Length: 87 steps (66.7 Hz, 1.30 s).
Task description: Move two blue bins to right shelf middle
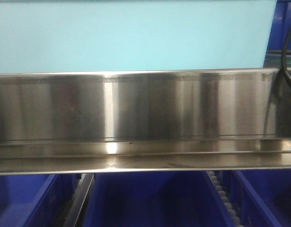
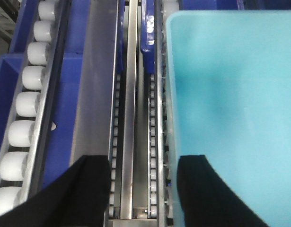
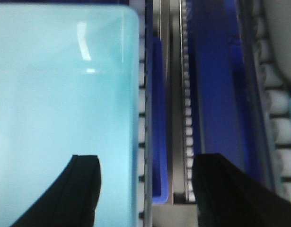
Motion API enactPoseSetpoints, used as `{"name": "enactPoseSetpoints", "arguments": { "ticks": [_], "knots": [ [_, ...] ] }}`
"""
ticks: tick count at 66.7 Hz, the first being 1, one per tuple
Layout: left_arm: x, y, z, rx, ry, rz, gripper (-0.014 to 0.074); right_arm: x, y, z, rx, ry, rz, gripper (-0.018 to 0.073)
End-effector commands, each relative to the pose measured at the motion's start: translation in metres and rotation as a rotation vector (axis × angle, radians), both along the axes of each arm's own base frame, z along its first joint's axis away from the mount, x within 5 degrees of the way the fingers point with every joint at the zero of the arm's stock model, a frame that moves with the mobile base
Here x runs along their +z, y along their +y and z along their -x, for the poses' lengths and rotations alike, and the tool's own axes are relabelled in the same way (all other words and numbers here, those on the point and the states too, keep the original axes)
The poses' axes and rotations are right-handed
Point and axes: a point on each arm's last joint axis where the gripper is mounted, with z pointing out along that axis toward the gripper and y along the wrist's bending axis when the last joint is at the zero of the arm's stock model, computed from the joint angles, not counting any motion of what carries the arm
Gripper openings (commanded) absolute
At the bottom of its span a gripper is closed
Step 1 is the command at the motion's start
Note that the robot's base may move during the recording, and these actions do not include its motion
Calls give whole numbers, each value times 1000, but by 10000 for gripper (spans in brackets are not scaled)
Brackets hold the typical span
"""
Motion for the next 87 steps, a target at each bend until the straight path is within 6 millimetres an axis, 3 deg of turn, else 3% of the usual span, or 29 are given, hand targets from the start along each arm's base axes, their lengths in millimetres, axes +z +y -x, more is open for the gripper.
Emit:
{"name": "enactPoseSetpoints", "arguments": {
  "ticks": [1, 18, 39, 87],
  "knots": [
    [-5, -5, -4, 2, 24, -4, 277, -8, 2, 3, 6, 35, -15, 318],
    [-20, -11, -11, 4, 85, -8, 277, -22, 1, 2, 5, 63, -3, 318],
    [-21, -12, -11, 4, 96, 0, 275, -37, 6, -8, 5, 90, 20, 318],
    [-40, -24, -17, -5, 178, 1, 263, -38, 6, -10, 6, 80, 26, 318]
  ]
}}
